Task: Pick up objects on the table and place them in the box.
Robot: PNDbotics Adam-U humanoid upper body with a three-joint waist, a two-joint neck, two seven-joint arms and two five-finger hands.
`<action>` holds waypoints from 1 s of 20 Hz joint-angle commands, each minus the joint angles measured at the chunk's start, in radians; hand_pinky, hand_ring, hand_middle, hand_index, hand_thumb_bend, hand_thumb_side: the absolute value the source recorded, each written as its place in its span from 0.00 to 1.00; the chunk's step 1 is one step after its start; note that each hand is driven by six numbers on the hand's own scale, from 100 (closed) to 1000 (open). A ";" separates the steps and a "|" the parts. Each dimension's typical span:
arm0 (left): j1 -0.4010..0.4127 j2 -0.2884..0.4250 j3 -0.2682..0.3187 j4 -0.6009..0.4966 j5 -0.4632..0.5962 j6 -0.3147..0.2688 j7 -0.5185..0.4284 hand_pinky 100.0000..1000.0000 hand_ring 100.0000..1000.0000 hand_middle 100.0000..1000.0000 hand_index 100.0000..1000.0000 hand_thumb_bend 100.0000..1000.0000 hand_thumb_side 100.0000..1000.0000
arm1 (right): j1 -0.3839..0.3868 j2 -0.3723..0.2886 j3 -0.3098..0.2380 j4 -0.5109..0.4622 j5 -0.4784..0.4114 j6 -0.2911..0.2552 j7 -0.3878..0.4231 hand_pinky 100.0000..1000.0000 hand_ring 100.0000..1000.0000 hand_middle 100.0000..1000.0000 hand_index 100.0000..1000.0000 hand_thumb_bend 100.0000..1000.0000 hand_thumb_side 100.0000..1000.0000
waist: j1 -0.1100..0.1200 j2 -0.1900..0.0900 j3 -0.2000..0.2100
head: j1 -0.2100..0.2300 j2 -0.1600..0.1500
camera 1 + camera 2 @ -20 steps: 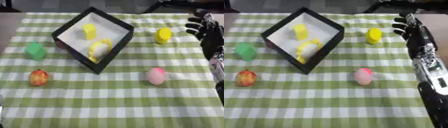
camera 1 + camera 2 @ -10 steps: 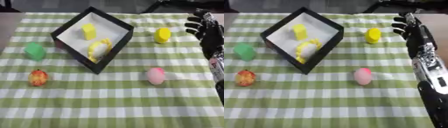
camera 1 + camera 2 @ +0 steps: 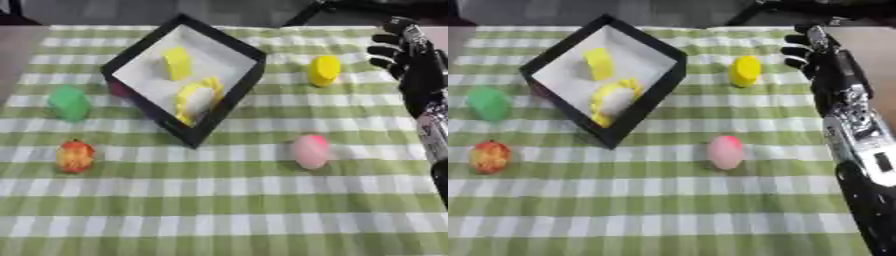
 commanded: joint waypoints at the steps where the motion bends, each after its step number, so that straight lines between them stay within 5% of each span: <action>1: -0.026 0.116 -0.016 -0.013 -0.030 0.005 -0.063 0.78 0.79 0.77 0.81 0.31 0.53 | -0.011 -0.037 -0.003 -0.015 0.005 0.000 0.004 0.82 0.76 0.72 0.84 0.00 0.79 | 0.016 -0.007 0.001 | -0.005 0.001; 7: -0.076 0.200 -0.069 -0.010 -0.150 -0.019 -0.256 0.78 0.78 0.77 0.82 0.36 0.52 | -0.011 -0.040 0.001 -0.014 0.006 0.002 0.007 0.82 0.76 0.72 0.84 0.00 0.80 | 0.019 -0.008 -0.003 | -0.003 0.001; 15: -0.149 0.219 -0.107 0.028 -0.341 -0.064 -0.606 0.79 0.78 0.78 0.85 0.39 0.57 | -0.012 -0.043 0.004 -0.013 0.007 0.003 0.011 0.82 0.76 0.72 0.84 0.00 0.80 | 0.027 -0.010 -0.008 | 0.004 0.001; 20: -0.162 0.214 -0.127 0.055 -0.434 -0.092 -0.685 0.79 0.78 0.77 0.85 0.42 0.56 | -0.013 -0.043 0.005 -0.013 0.008 0.003 0.012 0.82 0.76 0.72 0.84 0.00 0.80 | 0.030 -0.011 -0.011 | 0.008 0.001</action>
